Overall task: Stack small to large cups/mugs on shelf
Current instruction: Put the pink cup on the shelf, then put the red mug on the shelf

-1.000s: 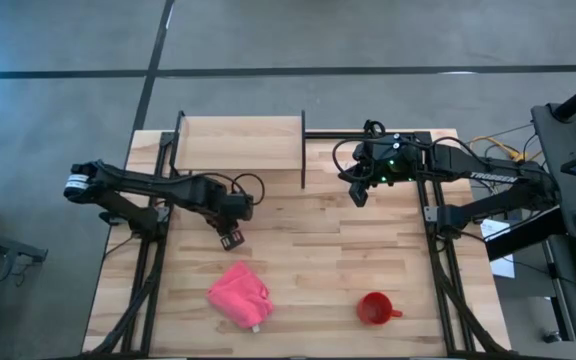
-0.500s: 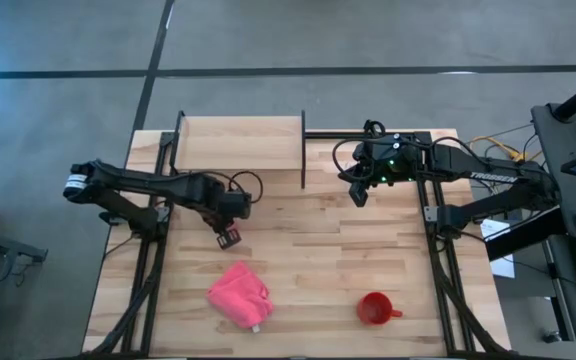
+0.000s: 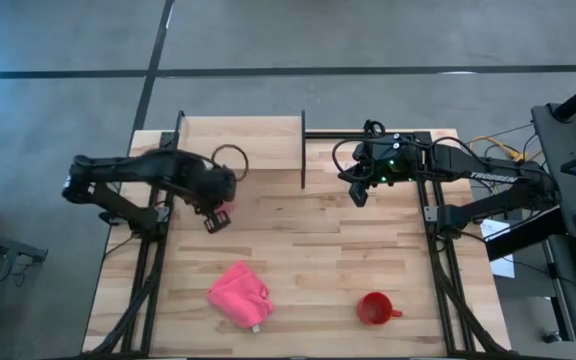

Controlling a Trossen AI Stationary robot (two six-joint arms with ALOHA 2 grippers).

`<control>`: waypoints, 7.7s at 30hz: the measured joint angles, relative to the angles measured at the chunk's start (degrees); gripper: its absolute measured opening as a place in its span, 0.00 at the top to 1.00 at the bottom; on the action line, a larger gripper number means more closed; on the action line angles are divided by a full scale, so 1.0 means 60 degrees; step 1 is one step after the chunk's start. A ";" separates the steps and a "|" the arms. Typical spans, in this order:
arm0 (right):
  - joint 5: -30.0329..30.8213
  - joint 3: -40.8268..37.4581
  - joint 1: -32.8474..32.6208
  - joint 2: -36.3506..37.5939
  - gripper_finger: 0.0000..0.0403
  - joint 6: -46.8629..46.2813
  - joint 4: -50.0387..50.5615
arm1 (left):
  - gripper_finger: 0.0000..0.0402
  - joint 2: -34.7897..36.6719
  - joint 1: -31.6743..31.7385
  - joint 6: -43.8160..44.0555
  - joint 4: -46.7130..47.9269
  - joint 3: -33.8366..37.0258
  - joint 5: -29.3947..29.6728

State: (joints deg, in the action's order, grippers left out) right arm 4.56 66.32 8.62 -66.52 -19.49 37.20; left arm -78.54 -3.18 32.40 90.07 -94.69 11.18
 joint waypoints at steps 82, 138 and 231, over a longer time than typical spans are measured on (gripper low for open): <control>0.0004 0.0000 0.0000 -0.0003 0.98 0.0033 -0.0024 | 1.00 -0.0630 0.7037 -0.4062 -0.0009 -0.0991 0.0138; 0.0004 0.0000 0.0000 -0.0004 0.98 0.0036 -0.0022 | 0.77 -0.0463 0.7032 -0.4728 -0.0015 -0.1062 0.0192; -0.4855 0.1718 -0.4188 -0.0324 0.72 -0.5042 0.6548 | 0.77 -0.1224 0.1446 -0.4202 -0.5533 -0.2550 -0.2740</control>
State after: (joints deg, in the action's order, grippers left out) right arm -24.57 76.63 -16.51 -68.47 -49.74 76.49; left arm -85.89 5.50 7.19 56.88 -110.00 -5.26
